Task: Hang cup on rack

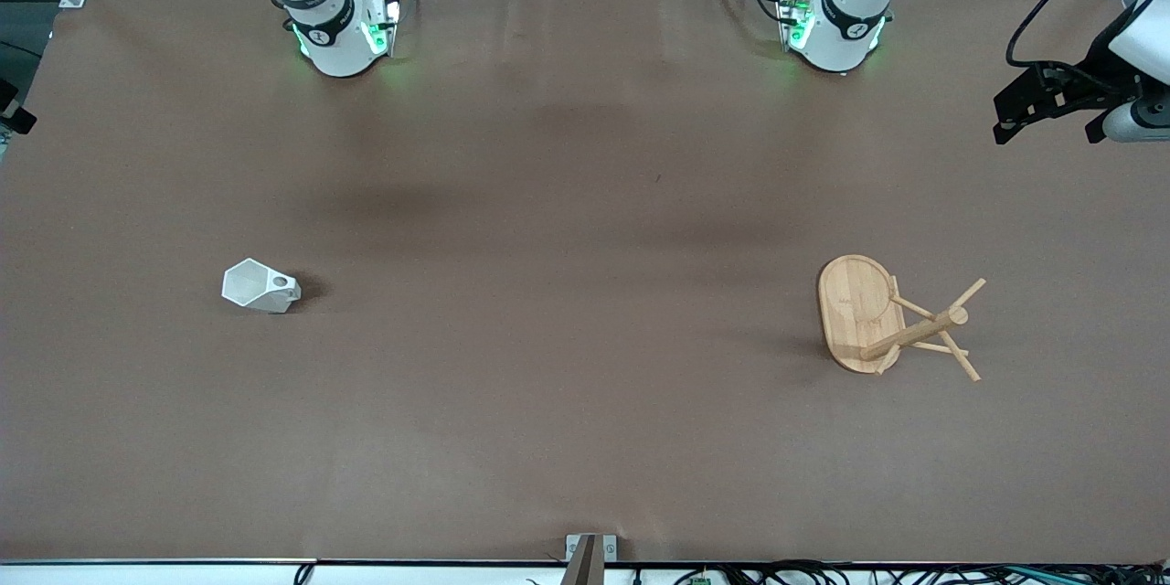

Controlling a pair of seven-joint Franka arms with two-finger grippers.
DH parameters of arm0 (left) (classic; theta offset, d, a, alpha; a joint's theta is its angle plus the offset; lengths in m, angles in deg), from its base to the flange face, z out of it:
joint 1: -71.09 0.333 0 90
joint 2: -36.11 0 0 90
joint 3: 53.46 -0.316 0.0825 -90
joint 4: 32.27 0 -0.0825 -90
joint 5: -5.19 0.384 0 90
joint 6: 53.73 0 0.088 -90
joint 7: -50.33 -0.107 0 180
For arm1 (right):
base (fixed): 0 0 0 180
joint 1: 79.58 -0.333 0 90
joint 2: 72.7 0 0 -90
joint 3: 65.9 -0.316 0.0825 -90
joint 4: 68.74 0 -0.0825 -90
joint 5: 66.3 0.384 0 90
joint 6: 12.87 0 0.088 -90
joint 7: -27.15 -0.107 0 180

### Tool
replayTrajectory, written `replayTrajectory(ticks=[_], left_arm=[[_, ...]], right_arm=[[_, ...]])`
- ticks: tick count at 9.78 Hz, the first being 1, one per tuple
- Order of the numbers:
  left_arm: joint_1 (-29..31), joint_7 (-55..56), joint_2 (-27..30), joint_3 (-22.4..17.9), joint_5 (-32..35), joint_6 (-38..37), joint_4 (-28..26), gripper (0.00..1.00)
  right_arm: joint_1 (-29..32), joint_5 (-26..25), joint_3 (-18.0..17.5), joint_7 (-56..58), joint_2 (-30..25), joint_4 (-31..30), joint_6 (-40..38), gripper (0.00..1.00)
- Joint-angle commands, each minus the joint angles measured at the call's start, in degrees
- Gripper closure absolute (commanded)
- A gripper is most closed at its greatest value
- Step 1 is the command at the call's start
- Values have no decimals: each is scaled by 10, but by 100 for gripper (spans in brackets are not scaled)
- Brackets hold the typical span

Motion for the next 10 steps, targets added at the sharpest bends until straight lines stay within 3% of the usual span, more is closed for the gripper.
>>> replayTrajectory(ticks=[1, 10], left_arm=[[2, -9, 0, 4, 5, -16, -13, 0], [7, -9, -12, -1, 1, -21, 10, 0]], right_arm=[[3, -10, -2, 6, 0, 4, -2, 0], [2, -10, -2, 11, 0, 3, -2, 0]])
